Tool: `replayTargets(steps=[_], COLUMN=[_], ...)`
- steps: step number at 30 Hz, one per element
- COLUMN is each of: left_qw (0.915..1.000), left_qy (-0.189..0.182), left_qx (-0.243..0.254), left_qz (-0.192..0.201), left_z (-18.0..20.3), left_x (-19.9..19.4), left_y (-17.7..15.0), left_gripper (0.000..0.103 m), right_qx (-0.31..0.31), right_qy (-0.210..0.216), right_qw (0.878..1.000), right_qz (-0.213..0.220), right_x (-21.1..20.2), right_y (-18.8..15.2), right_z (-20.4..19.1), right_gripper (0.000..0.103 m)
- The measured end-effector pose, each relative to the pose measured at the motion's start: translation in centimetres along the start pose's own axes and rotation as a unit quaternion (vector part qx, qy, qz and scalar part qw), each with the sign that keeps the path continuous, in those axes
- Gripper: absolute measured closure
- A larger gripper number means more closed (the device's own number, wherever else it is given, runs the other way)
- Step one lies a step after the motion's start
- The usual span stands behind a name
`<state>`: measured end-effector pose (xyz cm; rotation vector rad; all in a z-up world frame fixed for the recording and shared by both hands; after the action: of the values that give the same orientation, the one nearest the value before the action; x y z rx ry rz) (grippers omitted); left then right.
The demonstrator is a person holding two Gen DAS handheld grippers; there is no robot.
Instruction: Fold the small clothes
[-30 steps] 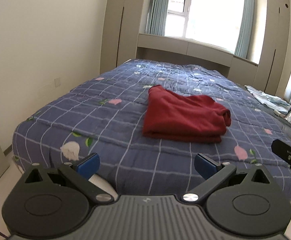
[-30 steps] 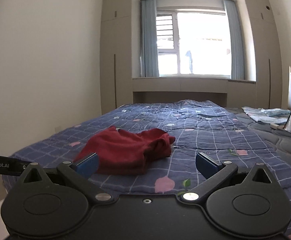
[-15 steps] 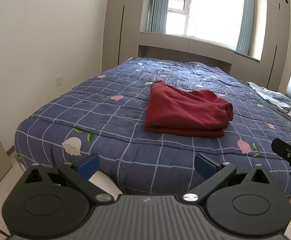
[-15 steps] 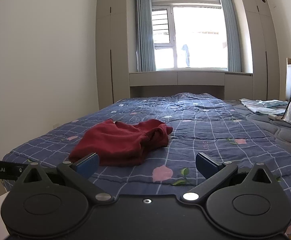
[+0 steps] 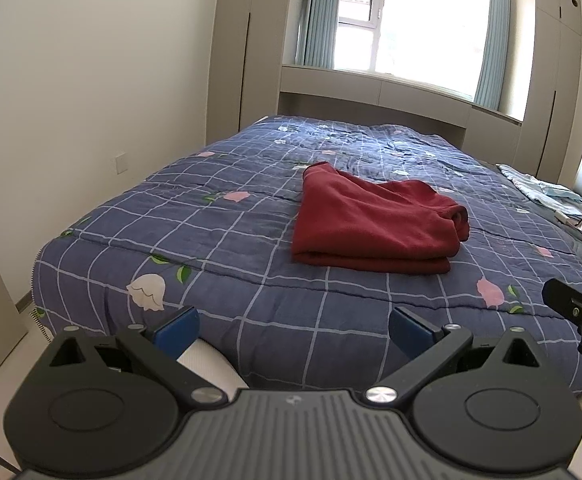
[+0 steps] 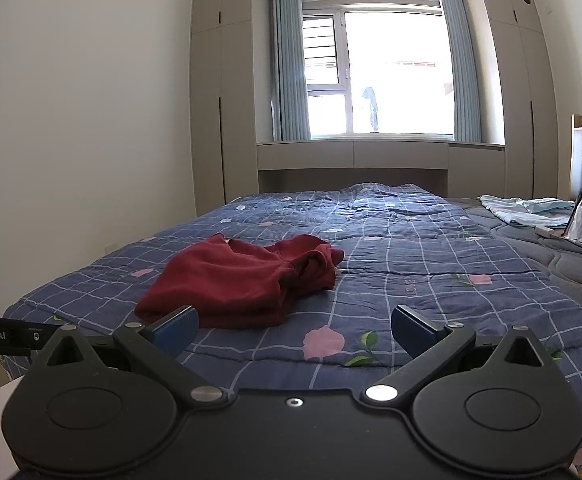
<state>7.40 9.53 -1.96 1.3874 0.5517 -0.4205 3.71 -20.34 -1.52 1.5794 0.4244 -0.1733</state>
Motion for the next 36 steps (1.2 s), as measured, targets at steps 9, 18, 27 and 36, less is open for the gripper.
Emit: replayTargets(steps=[9, 18, 27, 36], left_qw=[1.0000, 1.0000, 1.0000, 1.0000], left_qy=[0.001, 0.003, 0.004, 0.004], left_qx=[0.001, 0.003, 0.001, 0.001], left_qz=[0.001, 0.004, 0.004, 0.004], left_z=[0.01, 0.11, 0.04, 0.05], left_x=[-0.01, -0.07, -0.08, -0.06], left_y=[-0.08, -0.18, -0.20, -0.22], left_gripper=[0.000, 0.000, 0.000, 0.000], right_qx=[0.002, 0.003, 0.002, 0.002], right_qy=[-0.001, -0.003, -0.003, -0.003], right_qw=[1.000, 1.000, 1.000, 1.000], right_qz=[0.001, 0.000, -0.001, -0.001], right_x=[-0.02, 0.03, 0.11, 0.08], right_y=[-0.09, -0.12, -0.21, -0.18], right_z=[0.12, 0.05, 0.02, 0.01], right_gripper=[0.001, 0.001, 0.001, 0.001])
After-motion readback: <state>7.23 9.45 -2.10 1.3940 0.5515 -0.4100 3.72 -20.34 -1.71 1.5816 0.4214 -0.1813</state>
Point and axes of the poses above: each gripper's, at about its wrist camera, not at the fingertips, and x roughly the way its jaws point, z to its right, y to its top, the point moved 1 cm from there along x, roughly the way its jaws point, and after that the axes turned 4 degrees about -z, right-handed, at the moved point
